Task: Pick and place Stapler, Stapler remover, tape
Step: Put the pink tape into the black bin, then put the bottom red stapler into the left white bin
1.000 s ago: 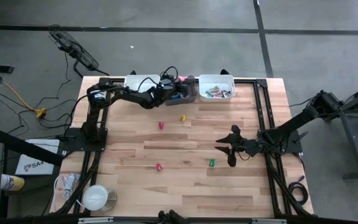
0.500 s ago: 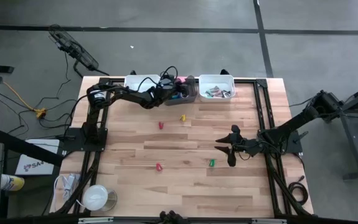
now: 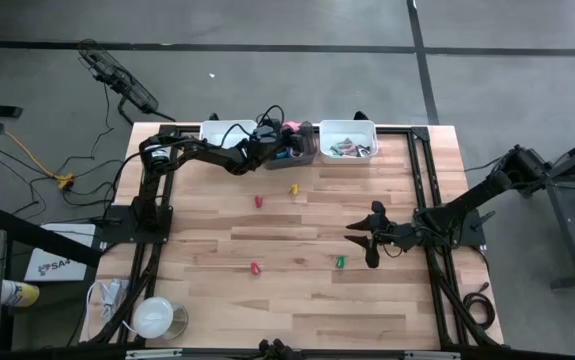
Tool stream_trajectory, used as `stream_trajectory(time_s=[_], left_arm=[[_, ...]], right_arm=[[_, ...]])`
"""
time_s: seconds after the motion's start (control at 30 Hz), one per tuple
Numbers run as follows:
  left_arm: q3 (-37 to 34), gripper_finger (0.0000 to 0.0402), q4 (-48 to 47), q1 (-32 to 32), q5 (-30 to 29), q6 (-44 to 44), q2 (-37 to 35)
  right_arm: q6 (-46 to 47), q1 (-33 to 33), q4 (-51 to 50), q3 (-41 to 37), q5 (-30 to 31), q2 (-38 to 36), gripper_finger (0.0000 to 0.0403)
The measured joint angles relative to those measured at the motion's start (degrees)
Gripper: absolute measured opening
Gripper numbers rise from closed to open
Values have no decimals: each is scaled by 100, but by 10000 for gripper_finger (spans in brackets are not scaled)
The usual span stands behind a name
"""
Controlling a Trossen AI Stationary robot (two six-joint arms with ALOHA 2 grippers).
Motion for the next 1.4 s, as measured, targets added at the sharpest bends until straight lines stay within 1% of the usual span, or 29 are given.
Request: stream_trajectory(time_s=[0.17, 0.27, 0.43, 0.57, 0.7, 0.8, 0.87, 0.97, 1.1, 1.2, 1.33, 1.4], left_arm=[[0, 224, 0, 0, 77, 3, 0], [0, 235, 0, 1, 320, 330, 0], [16, 239, -10, 33, 635, 712, 0], [213, 239, -253, 120, 1083, 977, 0], [502, 239, -859, 199, 1590, 1433, 0], [796, 239, -1523, 286, 2005, 1770, 0], [1002, 239, -2032, 365, 2305, 2043, 0], [1328, 239, -3107, 500, 2539, 2555, -92], [1815, 239, -4663, 587, 2195, 3442, -188], [2223, 239, -5623, 581, 1819, 4058, -188], [2713, 239, -6666, 560, 1195, 4750, -188], [2921, 239, -7174, 561, 1017, 5043, -188]], right_arm=[[-2, 0, -2, 0, -2, -1, 136], [-6, 0, -2, 0, -2, 0, 136], [-6, 0, -2, 0, -4, 0, 136], [-6, 0, -3, 0, -4, 0, 136], [-4, 0, -4, 0, -7, -1, 136], [-4, 0, -4, 0, -9, -1, 136], [-4, 0, -4, 0, -21, 0, 136], [-4, 0, -7, 0, -41, 0, 136], [-14, 0, -13, 0, -26, 0, 136], [-22, 0, -29, 0, 7, 0, 136], [-22, 0, -33, 0, 9, 0, 136], [-22, 0, -35, 0, 2, 0, 136]])
